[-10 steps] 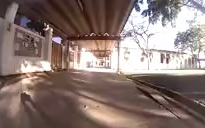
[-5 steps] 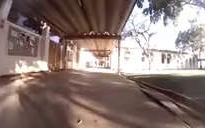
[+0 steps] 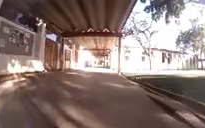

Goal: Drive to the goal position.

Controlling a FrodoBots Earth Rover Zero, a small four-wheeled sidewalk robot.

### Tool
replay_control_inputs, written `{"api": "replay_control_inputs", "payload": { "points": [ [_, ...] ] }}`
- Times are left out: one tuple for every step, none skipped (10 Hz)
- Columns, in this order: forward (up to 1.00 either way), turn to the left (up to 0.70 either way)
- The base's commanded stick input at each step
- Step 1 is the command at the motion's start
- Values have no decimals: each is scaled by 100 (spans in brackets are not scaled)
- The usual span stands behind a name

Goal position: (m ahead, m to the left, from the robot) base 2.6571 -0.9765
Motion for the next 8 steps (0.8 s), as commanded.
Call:
{"api": "replay_control_inputs", "payload": {
  "points": [
    [85, 0],
    [85, 0],
    [85, 0],
    [85, 0],
    [85, 0],
    [85, 0],
    [85, 0],
    [85, 0]
  ]
}}
